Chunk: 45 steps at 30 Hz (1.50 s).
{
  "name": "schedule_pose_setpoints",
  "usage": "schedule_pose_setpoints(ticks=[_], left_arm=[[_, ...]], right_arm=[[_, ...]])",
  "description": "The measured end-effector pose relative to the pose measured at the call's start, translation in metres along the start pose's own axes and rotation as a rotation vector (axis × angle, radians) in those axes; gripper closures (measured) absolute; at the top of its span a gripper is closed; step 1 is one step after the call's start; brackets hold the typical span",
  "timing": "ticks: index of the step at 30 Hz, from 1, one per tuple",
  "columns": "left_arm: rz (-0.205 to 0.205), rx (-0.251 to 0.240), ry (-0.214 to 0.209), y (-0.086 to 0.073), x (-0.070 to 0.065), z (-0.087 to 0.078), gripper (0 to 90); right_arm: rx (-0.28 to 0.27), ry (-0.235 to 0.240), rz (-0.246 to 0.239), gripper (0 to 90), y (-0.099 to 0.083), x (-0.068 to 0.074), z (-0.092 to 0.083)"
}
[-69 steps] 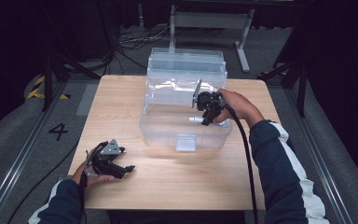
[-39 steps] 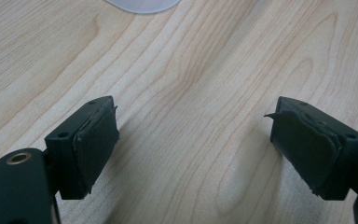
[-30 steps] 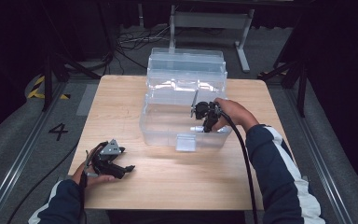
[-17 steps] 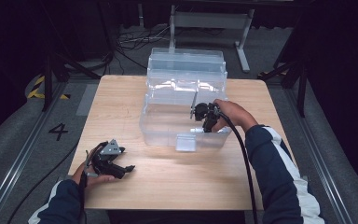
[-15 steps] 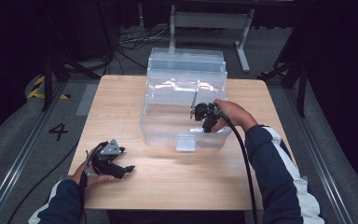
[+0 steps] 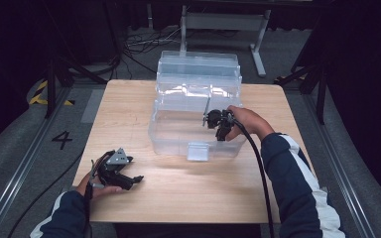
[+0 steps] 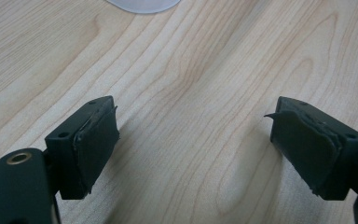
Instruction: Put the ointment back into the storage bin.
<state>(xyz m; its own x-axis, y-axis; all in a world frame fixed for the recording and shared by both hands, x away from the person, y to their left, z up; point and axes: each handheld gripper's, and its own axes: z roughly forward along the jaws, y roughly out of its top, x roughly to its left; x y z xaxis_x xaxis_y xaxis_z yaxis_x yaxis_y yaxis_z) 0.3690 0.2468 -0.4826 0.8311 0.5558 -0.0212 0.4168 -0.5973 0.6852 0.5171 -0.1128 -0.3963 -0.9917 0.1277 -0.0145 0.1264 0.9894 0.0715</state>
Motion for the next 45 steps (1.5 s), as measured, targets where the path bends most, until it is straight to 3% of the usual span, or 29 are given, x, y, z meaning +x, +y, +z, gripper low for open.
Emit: schedule_pose_setpoints(ticks=[8, 16, 30, 31, 36, 38, 40, 41, 42, 45], left_arm=[[0.0, 0.0, 0.0, 0.0, 0.0, 0.0, 15.2], [0.0, 0.0, 0.0, 0.0, 0.0, 0.0, 15.2], [-0.008, 0.007, 0.009, 0.001, -0.001, 0.0, 15.4], [-0.011, 0.029, 0.017, 0.004, -0.002, 0.0, 15.5], [-0.016, 0.047, 0.022, 0.008, -0.002, 0.0, 18.2], [-0.003, 0.061, 0.031, 0.011, -0.002, 0.0, 19.3], [0.001, 0.047, 0.037, 0.015, -0.002, -0.004, 19.7], [0.001, 0.047, 0.037, 0.015, -0.002, -0.004, 20.0], [0.006, 0.043, 0.038, 0.018, -0.002, -0.006, 20.2], [0.012, -0.002, 0.052, 0.028, -0.002, -0.013, 21.0]], right_arm=[[-0.021, -0.009, 0.008, 65.6, -0.003, 0.0, -0.002], [-0.103, -0.054, 0.041, 64.1, -0.011, -0.004, -0.018], [-0.189, -0.092, 0.054, 60.6, -0.02, 0.0, -0.04], [-0.214, -0.093, 0.054, 60.7, -0.022, 0.001, -0.044], [-0.247, -0.105, 0.058, 59.6, -0.026, 0.003, -0.051], [-0.274, -0.13, 0.068, 58.6, -0.029, 0.003, -0.055], [-0.323, -0.153, 0.078, 58.1, -0.035, 0.004, -0.062], [-0.323, -0.153, 0.078, 58.1, -0.035, 0.004, -0.062], [-0.363, -0.168, 0.079, 57.7, -0.039, 0.004, -0.067], [-0.41, -0.184, 0.093, 57.1, -0.044, 0.003, -0.071]])
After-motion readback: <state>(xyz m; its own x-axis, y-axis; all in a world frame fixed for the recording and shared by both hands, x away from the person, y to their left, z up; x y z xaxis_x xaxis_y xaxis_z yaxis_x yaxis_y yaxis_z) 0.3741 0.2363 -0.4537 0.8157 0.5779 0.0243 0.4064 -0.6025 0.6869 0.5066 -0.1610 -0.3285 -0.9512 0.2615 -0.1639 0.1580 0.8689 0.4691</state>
